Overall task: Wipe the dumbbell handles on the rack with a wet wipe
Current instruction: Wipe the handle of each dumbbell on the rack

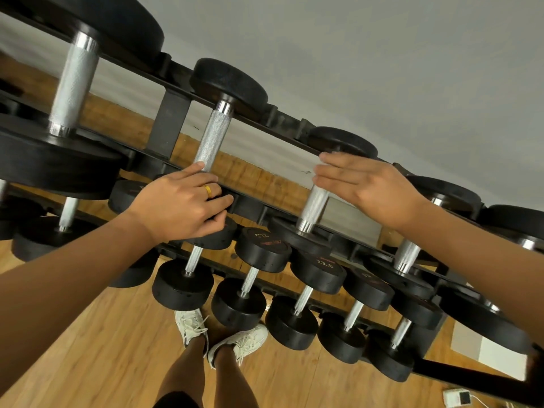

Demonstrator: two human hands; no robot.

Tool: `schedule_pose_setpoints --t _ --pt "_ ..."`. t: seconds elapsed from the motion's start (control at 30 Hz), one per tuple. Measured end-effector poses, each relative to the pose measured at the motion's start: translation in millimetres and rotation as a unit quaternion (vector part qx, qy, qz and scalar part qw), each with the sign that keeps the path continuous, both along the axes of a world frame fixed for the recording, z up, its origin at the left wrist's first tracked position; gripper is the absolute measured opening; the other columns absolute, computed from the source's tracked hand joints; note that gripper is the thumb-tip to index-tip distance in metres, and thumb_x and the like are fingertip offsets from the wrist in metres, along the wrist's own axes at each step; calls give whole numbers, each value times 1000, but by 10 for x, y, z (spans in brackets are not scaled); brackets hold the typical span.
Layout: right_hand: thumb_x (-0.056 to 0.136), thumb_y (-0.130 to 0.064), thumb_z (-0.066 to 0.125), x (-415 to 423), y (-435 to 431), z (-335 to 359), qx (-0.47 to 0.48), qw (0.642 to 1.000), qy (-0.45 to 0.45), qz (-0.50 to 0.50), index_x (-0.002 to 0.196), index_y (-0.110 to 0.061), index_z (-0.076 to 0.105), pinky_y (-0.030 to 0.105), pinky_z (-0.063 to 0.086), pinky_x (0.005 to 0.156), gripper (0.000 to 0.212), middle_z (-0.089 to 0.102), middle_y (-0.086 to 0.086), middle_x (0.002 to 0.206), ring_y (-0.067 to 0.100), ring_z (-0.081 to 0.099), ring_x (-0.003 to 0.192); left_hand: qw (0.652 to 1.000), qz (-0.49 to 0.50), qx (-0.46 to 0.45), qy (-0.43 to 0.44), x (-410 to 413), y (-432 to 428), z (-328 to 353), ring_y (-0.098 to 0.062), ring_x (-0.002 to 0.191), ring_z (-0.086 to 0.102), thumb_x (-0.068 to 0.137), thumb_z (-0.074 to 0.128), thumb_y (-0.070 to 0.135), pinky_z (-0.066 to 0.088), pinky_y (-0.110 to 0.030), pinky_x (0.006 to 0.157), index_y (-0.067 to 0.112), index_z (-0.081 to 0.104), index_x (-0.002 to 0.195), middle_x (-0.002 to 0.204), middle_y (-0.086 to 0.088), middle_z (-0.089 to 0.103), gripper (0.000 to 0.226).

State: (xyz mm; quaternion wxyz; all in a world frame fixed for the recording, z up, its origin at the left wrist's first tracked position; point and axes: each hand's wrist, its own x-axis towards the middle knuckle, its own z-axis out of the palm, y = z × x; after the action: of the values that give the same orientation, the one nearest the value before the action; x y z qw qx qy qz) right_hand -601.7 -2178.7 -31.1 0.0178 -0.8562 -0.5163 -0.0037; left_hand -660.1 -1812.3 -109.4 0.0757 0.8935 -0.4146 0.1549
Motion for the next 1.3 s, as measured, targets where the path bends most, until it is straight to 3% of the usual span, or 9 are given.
schedule_pose_setpoints --t 0.2,0.37,0.67,0.8,0.93,1.03,1.17,1.3 --pt "82 17 67 28 56 -132 -84 996 -18 3 148 0 42 52 33 118 72 41 17 155 34 30 148 1000 -1 -3 6 4 4 -2 -32 102 73 101 54 27 50 -50 107 11 80 107 94 -11 77 31" --pt "88 7 19 -4 -37 -111 -170 985 -27 -9 158 -5 18 46 17 124 70 16 15 165 30 11 154 1000 2 -3 2 8 -4 -4 -32 101 74 101 53 27 50 -50 107 12 80 106 93 -11 77 32" --pt "85 -5 1 -202 77 -89 -223 974 -16 -33 157 1 15 49 14 125 74 14 21 164 35 7 154 1000 2 -7 -2 5 1 -14 -32 100 73 101 51 27 49 -48 107 12 80 104 92 -10 77 32" --pt "80 -1 6 -108 109 26 -222 973 -14 -67 157 0 16 48 17 124 78 16 21 164 34 9 153 1000 1 -7 -1 8 2 -16 -32 102 73 102 51 27 49 -49 107 11 80 105 93 -10 77 33" --pt "78 1 33 -337 235 -75 -209 975 21 -73 153 3 28 51 18 122 76 29 24 159 39 20 151 1000 2 -6 0 7 -1 -22 -32 102 73 101 52 27 51 -50 106 11 80 105 93 -10 77 32" --pt "77 2 35 -337 231 -40 -211 975 49 -43 153 -1 31 49 19 122 77 33 20 158 35 24 150 1000 1 -10 -1 11 9 -27 -32 102 73 101 53 26 52 -50 106 11 80 104 92 -10 77 31" --pt "72 12 44 -215 191 51 -198 974 54 -99 154 -1 29 54 28 120 84 32 21 159 36 22 151 1000 2 -12 -9 9 6 -27 -32 102 73 101 53 26 50 -49 106 11 80 104 92 -10 77 30" --pt "74 4 40 -482 223 -40 -218 972 82 -22 154 -5 31 49 18 120 80 31 17 160 31 20 151 1000 -1 -7 -3 11 13 -29 -32 103 73 102 52 26 50 -49 107 11 79 106 94 -11 77 31"
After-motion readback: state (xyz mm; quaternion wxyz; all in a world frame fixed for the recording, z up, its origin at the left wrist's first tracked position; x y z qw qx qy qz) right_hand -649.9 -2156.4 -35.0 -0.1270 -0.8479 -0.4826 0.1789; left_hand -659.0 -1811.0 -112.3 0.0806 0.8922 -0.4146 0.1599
